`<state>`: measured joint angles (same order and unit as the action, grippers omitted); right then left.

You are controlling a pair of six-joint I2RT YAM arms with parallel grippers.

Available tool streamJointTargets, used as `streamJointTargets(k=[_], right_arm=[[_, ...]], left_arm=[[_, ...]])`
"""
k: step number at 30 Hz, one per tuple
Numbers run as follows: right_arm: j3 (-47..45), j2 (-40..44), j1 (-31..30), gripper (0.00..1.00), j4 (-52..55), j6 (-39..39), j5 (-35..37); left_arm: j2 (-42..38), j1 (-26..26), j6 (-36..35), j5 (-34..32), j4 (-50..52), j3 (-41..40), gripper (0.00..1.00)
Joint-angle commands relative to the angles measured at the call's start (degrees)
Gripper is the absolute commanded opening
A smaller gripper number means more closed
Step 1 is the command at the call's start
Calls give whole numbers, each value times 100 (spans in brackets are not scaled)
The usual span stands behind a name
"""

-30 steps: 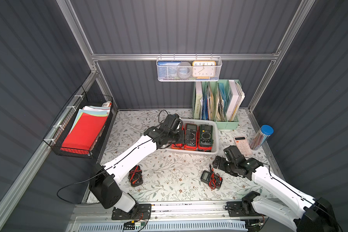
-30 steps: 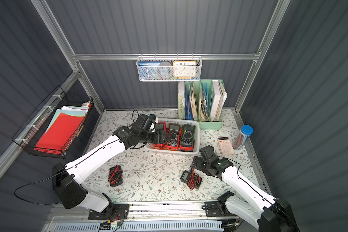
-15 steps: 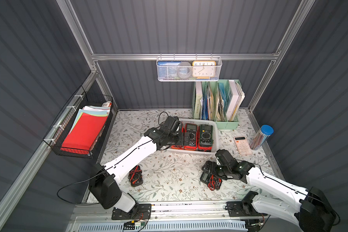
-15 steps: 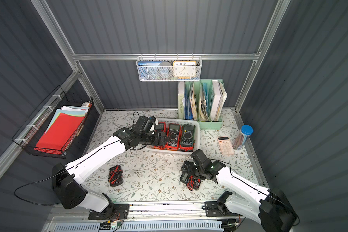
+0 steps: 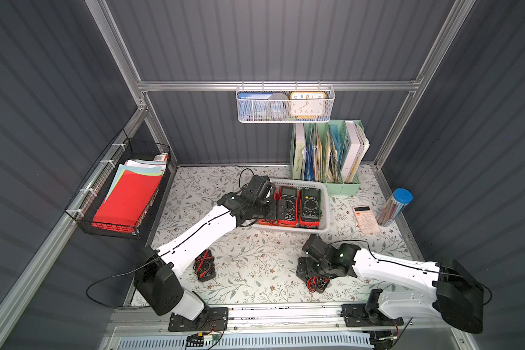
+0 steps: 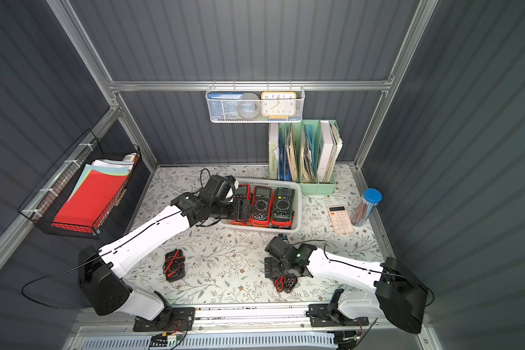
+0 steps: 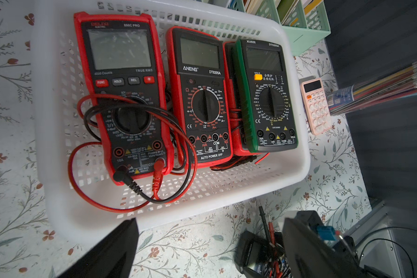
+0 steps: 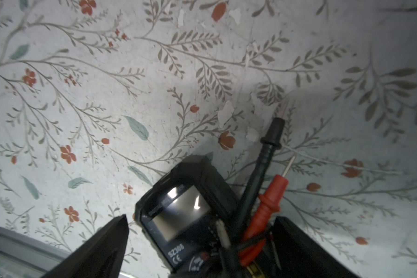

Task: Put the multimeter into the basket
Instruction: Pick up the multimeter from the center of the board.

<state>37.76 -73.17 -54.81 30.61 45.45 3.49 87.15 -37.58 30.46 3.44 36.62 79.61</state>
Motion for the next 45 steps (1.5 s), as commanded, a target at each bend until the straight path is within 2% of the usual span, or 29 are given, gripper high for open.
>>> streamJointTargets(k=[1,3,8,11,14,18,21,31,33,38,45], right_arm=[[82,-327,-141,99,357,-306,291],[91,-497,-171,99,347,-368,326],[91,-685,-180,97,353,-432,401],[100,-731,-180,88,335,-456,399],[126,-735,-180,84,339,-458,398],[190,-652,-180,69,433,-452,520],[254,-488,-175,63,528,-449,670],[963,147,-73,60,810,-380,841],[1137,274,45,60,687,-409,825],[1740,234,729,60,414,-483,253],[2981,-687,1579,59,-74,-766,-188]], left_arm=[[-49,-26,-4,70,40,89,99],[-49,-22,-16,78,47,300,99],[-80,-21,-26,85,64,206,99],[-124,-24,-6,106,47,-29,99],[-147,-28,20,108,17,-130,99],[-155,-20,26,109,-6,-200,99],[-132,-22,37,101,-40,-250,99],[-196,-20,189,99,-173,-588,99],[-258,-16,439,164,-165,-666,99],[-302,-3,478,-49,-27,-523,99],[-326,443,508,-10,211,-213,99]])
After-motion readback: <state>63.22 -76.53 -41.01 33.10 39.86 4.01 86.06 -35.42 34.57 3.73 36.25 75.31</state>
